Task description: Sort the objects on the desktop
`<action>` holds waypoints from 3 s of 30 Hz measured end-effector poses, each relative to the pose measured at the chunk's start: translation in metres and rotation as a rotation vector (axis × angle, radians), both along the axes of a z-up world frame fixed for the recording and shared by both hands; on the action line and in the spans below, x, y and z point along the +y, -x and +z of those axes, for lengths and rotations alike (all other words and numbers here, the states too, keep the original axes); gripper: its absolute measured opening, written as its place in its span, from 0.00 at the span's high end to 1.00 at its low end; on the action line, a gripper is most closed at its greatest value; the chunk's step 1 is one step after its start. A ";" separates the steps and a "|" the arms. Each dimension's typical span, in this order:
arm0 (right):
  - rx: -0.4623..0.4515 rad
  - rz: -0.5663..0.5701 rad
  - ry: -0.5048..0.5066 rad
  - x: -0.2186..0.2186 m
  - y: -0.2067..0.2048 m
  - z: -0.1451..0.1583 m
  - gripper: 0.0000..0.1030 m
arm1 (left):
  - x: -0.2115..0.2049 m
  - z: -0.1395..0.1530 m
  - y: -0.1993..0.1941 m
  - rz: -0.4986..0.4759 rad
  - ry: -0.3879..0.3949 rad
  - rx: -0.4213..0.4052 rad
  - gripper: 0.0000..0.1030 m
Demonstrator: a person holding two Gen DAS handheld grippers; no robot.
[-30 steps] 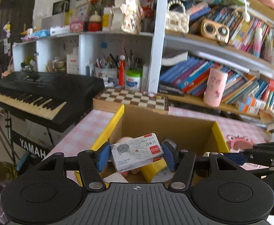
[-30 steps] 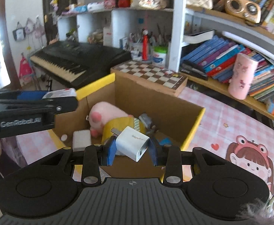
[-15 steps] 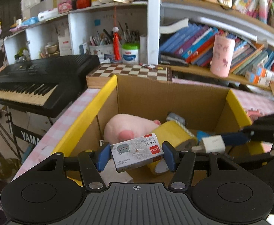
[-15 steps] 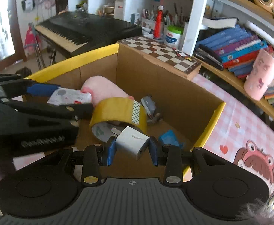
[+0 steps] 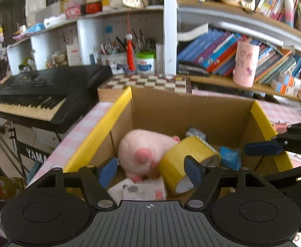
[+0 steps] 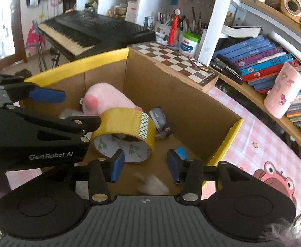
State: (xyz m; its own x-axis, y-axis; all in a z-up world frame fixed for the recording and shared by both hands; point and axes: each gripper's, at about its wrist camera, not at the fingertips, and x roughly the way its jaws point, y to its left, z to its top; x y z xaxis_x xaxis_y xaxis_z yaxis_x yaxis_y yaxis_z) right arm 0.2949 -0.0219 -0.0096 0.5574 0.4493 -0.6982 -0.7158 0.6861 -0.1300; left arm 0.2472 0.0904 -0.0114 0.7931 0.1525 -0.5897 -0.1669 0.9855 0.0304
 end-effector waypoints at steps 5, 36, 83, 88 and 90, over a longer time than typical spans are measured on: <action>0.000 -0.057 -0.054 -0.010 0.009 0.010 0.51 | 0.000 0.014 0.014 -0.003 -0.010 -0.035 0.26; -0.077 -0.462 -0.209 -0.084 0.153 0.032 0.46 | -0.003 0.047 0.157 -0.090 0.001 -0.160 0.09; -0.058 -0.693 -0.179 -0.122 0.239 0.007 0.32 | -0.053 0.013 0.207 -0.251 -0.035 -0.096 0.07; -0.048 -0.743 -0.174 -0.139 0.245 0.004 0.31 | -0.062 0.009 0.204 -0.266 -0.045 -0.079 0.07; -0.034 -0.773 -0.180 -0.149 0.247 0.001 0.30 | -0.066 0.006 0.203 -0.271 -0.047 -0.063 0.07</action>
State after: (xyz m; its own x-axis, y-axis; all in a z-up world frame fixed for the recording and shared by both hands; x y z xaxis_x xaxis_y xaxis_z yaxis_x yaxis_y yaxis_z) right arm 0.0478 -0.1706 -0.0083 0.7772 0.0308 -0.6285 -0.0257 0.9995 0.0172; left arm 0.0447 0.0247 -0.0050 0.8435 -0.0445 -0.5353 0.0998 0.9922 0.0748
